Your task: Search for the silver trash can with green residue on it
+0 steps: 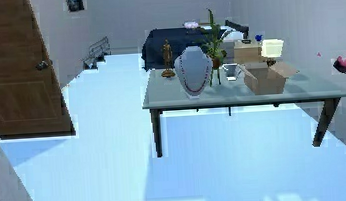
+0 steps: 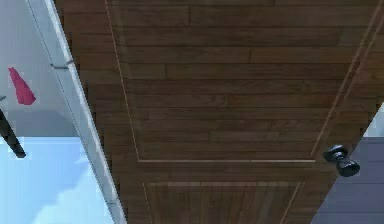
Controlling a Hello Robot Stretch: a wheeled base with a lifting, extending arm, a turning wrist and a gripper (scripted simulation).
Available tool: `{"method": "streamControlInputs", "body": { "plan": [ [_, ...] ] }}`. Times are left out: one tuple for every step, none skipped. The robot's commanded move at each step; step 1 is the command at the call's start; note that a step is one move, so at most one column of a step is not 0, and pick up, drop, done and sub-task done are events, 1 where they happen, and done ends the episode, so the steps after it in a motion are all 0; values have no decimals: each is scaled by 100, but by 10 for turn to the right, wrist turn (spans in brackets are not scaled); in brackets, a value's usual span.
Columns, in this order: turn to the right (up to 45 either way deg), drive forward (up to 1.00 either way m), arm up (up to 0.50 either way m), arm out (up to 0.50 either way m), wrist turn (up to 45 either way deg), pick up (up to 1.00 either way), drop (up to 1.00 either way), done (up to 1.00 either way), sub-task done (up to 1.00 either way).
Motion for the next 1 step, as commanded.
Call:
{"method": "streamControlInputs", "body": {
  "plan": [
    [0, 15, 0, 0, 0, 0, 0, 0, 0]
  ]
}}
